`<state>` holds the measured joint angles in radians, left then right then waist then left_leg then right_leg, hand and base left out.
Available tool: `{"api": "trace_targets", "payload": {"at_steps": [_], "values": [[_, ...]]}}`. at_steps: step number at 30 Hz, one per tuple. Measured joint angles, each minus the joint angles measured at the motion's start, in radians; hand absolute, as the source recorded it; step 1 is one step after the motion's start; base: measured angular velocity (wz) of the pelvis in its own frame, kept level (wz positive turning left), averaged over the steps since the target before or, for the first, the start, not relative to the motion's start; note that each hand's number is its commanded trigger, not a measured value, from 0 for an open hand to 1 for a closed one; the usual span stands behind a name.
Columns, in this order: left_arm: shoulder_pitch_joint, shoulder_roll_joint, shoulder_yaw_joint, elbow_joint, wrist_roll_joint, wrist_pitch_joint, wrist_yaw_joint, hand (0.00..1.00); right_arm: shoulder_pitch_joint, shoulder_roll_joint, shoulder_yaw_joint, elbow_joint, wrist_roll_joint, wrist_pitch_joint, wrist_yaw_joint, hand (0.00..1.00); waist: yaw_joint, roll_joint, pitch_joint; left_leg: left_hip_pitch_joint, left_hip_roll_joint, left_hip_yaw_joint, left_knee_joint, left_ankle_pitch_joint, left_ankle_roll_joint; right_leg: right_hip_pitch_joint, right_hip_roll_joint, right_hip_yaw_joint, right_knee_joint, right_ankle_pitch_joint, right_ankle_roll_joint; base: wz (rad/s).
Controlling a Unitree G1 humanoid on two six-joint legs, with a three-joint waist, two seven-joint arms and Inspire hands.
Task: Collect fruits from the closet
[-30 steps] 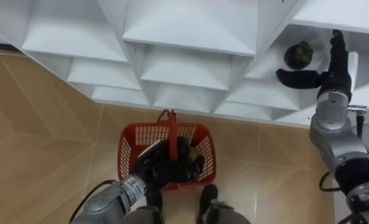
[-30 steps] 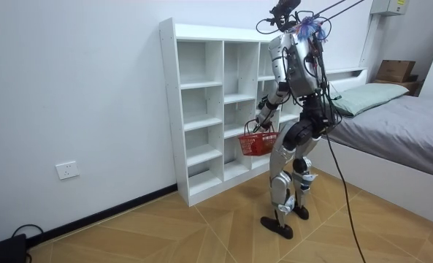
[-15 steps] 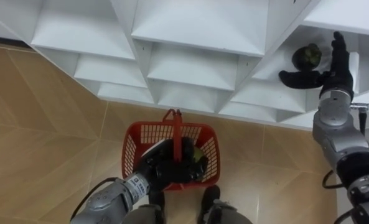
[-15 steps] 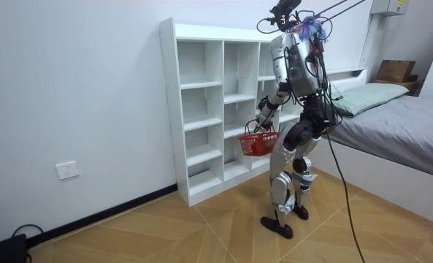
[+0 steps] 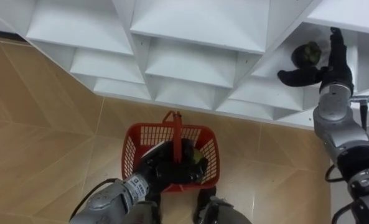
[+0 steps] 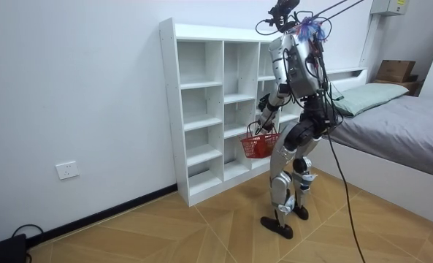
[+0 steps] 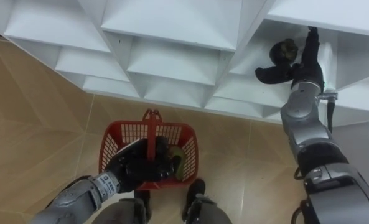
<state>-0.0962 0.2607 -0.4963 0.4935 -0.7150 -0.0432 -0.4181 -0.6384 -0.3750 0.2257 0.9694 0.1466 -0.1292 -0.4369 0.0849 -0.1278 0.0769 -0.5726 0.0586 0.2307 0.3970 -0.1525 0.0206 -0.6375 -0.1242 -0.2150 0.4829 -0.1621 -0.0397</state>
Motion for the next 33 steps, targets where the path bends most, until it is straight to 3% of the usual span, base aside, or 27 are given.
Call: {"api": "trace_targets", "payload": {"at_steps": [12,13,15,33], "values": [[-0.004,0.013,-0.019,0.0,0.0,0.009,0.0,1.0,0.0,-0.022,0.031,0.0,0.0,0.0,0.043,0.0,0.003,0.005,-0.0012,-0.011,0.003,-0.005,0.01,0.0,0.0,-0.006,-0.002,-0.01,0.001,0.002,-0.004,0.01],[-0.005,0.013,-0.02,0.0,0.0,0.012,0.0,1.0,0.0,-0.023,0.031,0.0,0.0,0.0,0.048,0.24,0.003,0.006,-0.0016,-0.011,0.003,-0.005,0.01,0.0,0.0,-0.006,-0.002,-0.01,0.002,0.002,-0.004,0.0],[-0.008,0.014,-0.021,0.0,0.0,0.015,0.0,1.0,0.0,-0.024,0.031,0.0,0.0,0.0,0.049,1.0,0.003,0.008,-0.0016,-0.011,0.004,-0.005,0.01,0.0,0.0,-0.006,-0.001,-0.011,0.002,0.003,-0.005,0.0],[-0.034,0.031,-0.02,-0.001,0.0,0.02,0.0,1.0,0.0,-0.056,0.08,0.002,-0.044,0.009,0.026,1.0,0.008,0.021,-0.0074,-0.01,0.006,-0.016,0.009,0.001,-0.002,0.006,0.002,-0.023,-0.004,0.005,-0.008,0.01]]}}
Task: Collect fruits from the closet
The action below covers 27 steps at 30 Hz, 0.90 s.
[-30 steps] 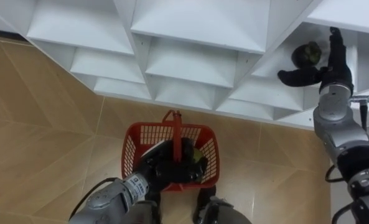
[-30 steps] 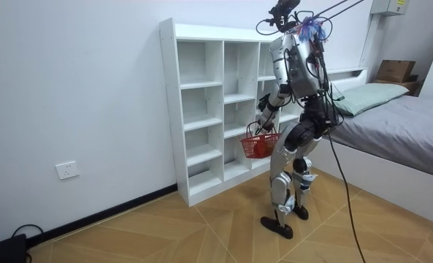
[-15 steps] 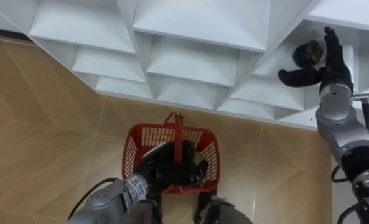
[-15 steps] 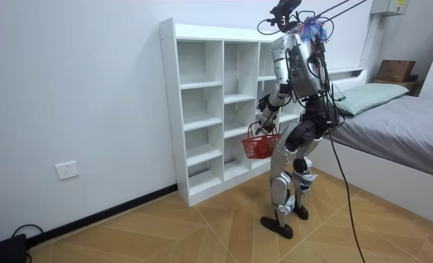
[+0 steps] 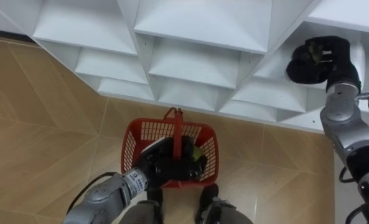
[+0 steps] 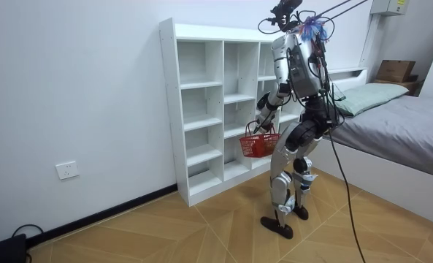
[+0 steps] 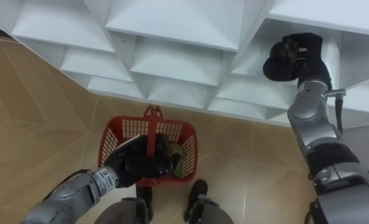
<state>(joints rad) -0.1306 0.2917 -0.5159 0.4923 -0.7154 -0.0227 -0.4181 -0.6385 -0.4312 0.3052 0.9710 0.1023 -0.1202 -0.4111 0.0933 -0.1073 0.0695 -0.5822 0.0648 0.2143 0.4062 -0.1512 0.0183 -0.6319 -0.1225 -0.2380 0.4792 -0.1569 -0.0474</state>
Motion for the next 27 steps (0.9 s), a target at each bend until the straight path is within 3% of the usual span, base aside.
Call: {"api": "trace_targets", "payload": {"at_steps": [22,27], "values": [[0.0,-0.012,0.001,0.0,-0.001,0.003,0.002,1.0,0.001,0.015,0.0,0.0,0.004,0.012,0.055,1.0,0.0,0.013,-0.002,0.014,0.009,0.002,0.008,0.002,-0.002,0.019,0.003,-0.006,0.001,0.005,-0.007,0.0],[0.0,-0.019,0.003,0.0,0.0,-0.002,0.011,1.0,0.004,0.025,0.0,-0.014,0.006,0.007,0.057,1.0,0.0,0.026,-0.0078,0.025,0.01,0.002,0.002,0.005,-0.003,0.033,0.008,-0.007,-0.015,0.009,-0.008,0.0]]}}
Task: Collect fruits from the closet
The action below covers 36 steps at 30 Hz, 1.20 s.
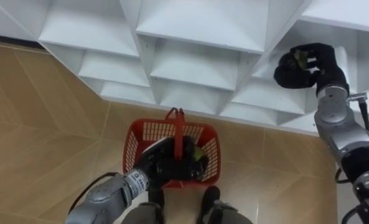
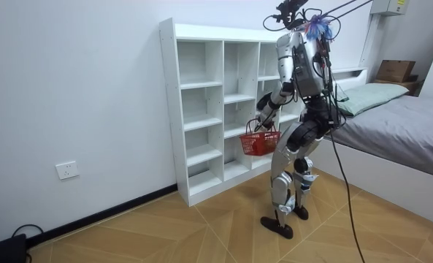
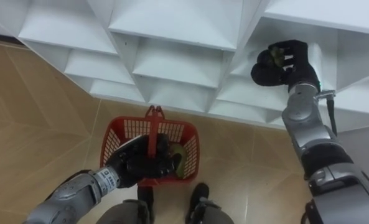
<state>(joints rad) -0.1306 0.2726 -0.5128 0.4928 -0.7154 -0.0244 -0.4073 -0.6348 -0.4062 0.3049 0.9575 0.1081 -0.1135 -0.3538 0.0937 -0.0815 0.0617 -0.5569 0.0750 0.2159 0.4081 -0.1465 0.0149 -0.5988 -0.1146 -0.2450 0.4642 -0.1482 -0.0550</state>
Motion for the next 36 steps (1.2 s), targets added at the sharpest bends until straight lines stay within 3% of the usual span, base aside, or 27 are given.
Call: {"api": "trace_targets", "payload": {"at_steps": [3,6,14,16,18,20,22,27,29,36], "values": [[0.001,-0.008,0.005,0.0,0.004,-0.008,0.0,1.0,0.024,0.0,-0.003,-0.061,-0.005,-0.016,-0.001,1.0,0.0,0.003,-0.0019,0.006,0.0,0.004,-0.005,0.001,0.0,0.003,0.002,0.004,-0.001,0.001,0.001,-0.01],[0.004,-0.011,0.02,0.0,0.002,-0.01,0.001,1.0,0.08,0.004,-0.004,-0.13,-0.002,-0.061,0.0,1.0,-0.005,0.004,-0.0026,0.018,0.001,0.005,-0.005,0.001,-0.001,0.019,0.005,0.005,-0.007,0.001,0.001,0.0],[0.01,-0.025,0.076,-0.001,0.007,-0.021,0.012,1.0,0.242,0.025,-0.017,-0.304,-0.052,-0.073,0.02,1.0,-0.023,0.018,-0.0122,0.022,0.004,0.001,0.0,0.001,-0.001,0.031,0.008,0.003,-0.013,0.002,0.002,0.0],[0.016,-0.031,0.098,-0.001,0.001,-0.021,0.012,1.0,0.277,0.027,-0.022,-0.344,-0.068,-0.075,0.042,1.0,-0.034,0.024,-0.0177,0.025,0.003,0.002,0.0,0.001,-0.001,0.031,0.009,0.008,-0.014,0.003,0.003,0.0],[0.026,-0.032,0.112,-0.003,-0.001,-0.022,0.012,1.0,0.328,0.027,-0.022,-0.382,-0.067,-0.082,0.065,1.0,-0.037,0.034,-0.0313,0.031,0.001,0.005,-0.002,0.001,-0.001,0.034,0.009,0.013,-0.013,0.003,0.004,-0.05],[0.033,-0.032,0.126,-0.003,0.002,-0.022,0.011,1.0,0.353,0.028,-0.022,-0.397,-0.064,-0.083,0.082,1.0,-0.039,0.034,-0.0331,0.048,0.002,0.023,-0.011,0.001,-0.001,0.038,0.011,0.026,-0.014,0.004,0.004,-0.15],[0.048,-0.041,0.149,-0.01,0.013,-0.022,0.011,1.0,0.386,0.028,-0.026,-0.417,-0.07,-0.083,0.093,1.0,-0.043,0.037,-0.0413,0.055,0.003,0.029,-0.014,0.001,-0.001,0.043,0.013,0.027,-0.017,0.006,0.003,-0.12],[0.077,-0.058,0.185,-0.036,0.013,-0.029,0.012,1.0,0.457,0.05,-0.056,-0.501,-0.07,-0.083,0.129,1.0,-0.08,0.037,-0.0436,0.065,0.007,0.041,-0.019,0.002,-0.002,0.045,0.021,0.043,-0.023,0.015,0.002,-0.1],[0.084,-0.057,0.186,-0.042,0.013,-0.036,0.012,1.0,0.469,0.056,-0.056,-0.52,-0.07,-0.083,0.148,1.0,-0.086,0.037,-0.0439,0.064,0.019,0.053,-0.019,0.002,-0.002,0.045,0.031,0.05,-0.037,0.028,-0.001,-0.21],[0.1,-0.055,0.186,-0.042,0.012,-0.051,0.012,1.0,0.557,0.059,-0.056,-0.61,-0.071,-0.091,0.196,1.0,-0.107,0.037,-0.0449,0.063,0.018,0.05,-0.024,0.003,-0.003,0.044,0.032,0.049,-0.049,0.033,-0.002,-0.02]]}}
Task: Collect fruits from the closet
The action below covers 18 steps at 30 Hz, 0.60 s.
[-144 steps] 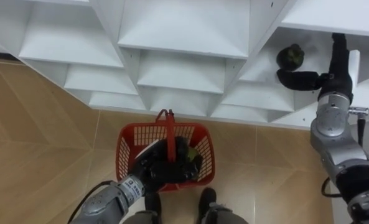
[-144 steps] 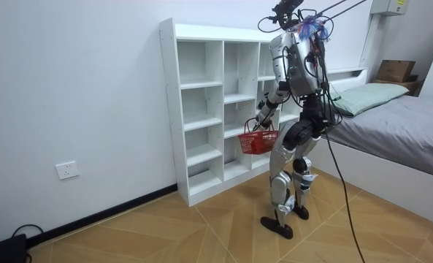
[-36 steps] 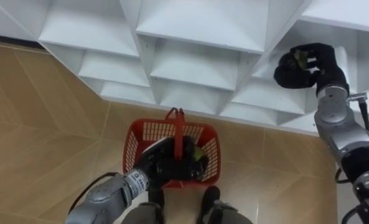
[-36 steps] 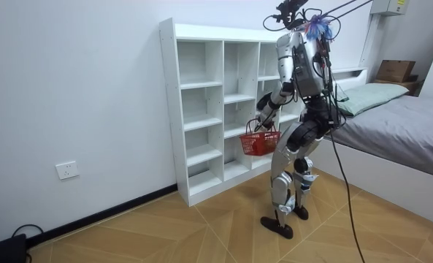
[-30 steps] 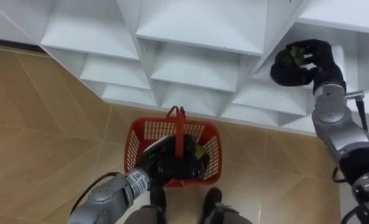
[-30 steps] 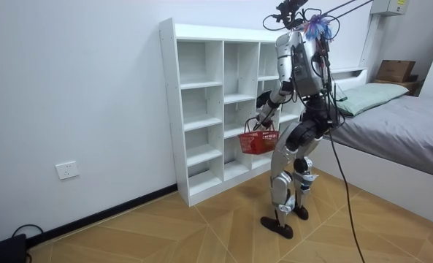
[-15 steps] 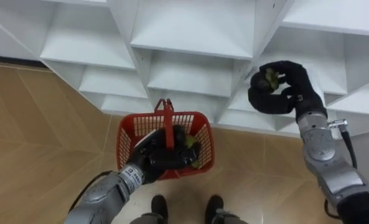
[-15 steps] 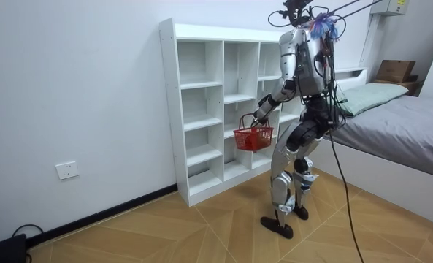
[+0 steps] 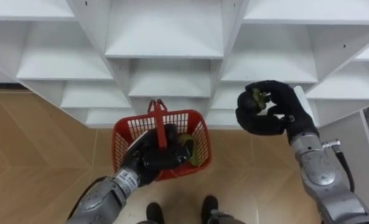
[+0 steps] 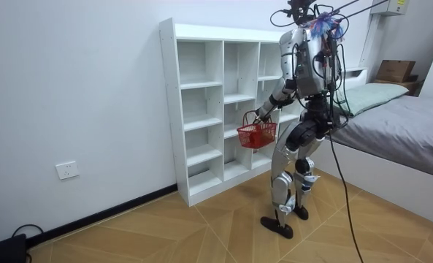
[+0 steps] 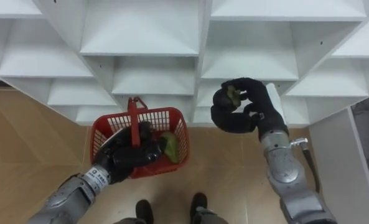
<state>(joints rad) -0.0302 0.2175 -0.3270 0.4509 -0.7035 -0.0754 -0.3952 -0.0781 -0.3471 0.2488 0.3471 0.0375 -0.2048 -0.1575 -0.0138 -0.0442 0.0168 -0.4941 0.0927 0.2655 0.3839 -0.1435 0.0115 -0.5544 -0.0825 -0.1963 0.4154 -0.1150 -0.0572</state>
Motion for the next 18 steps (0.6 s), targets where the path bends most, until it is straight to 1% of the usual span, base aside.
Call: {"api": "trace_targets", "payload": {"at_steps": [3,7,9,13,18], "values": [[0.009,0.003,-0.011,0.0,0.001,-0.005,0.0,1.0,0.022,0.007,0.004,-0.01,-0.008,-0.002,0.027,1.0,-0.006,0.0,-0.0002,0.0,0.0,-0.001,0.001,0.0,0.0,0.001,0.001,0.002,-0.002,0.001,0.001,0.0],[0.023,-0.001,-0.011,-0.007,0.001,-0.01,0.001,1.0,0.034,0.03,0.005,-0.016,-0.017,-0.002,0.074,1.0,-0.01,0.001,-0.0006,0.0,0.0,-0.001,0.001,0.0,0.0,0.001,0.002,0.003,-0.001,0.001,0.002,0.0],[0.024,-0.005,-0.016,-0.008,0.0,-0.013,0.009,1.0,0.043,0.033,0.007,-0.026,-0.016,-0.002,0.103,1.0,-0.006,0.004,-0.0024,0.0,0.0,0.0,0.0,0.0,0.0,0.001,0.003,0.003,-0.002,0.001,0.002,0.0],[0.028,-0.005,-0.034,-0.012,-0.003,-0.014,0.019,1.0,0.05,0.042,0.013,-0.051,-0.006,-0.003,0.129,1.0,-0.006,0.014,-0.0073,0.001,-0.001,0.0,0.0,0.0,0.0,0.002,0.003,0.002,-0.001,0.001,0.002,0.0],[0.042,-0.006,-0.058,-0.047,-0.004,-0.014,0.029,1.0,0.061,0.051,0.032,-0.061,0.001,-0.003,0.16,1.0,-0.006,0.017,-0.0067,0.001,0.0,0.0,0.0,0.0,0.0,0.002,0.005,0.002,-0.003,0.001,0.001,0.0]]}}
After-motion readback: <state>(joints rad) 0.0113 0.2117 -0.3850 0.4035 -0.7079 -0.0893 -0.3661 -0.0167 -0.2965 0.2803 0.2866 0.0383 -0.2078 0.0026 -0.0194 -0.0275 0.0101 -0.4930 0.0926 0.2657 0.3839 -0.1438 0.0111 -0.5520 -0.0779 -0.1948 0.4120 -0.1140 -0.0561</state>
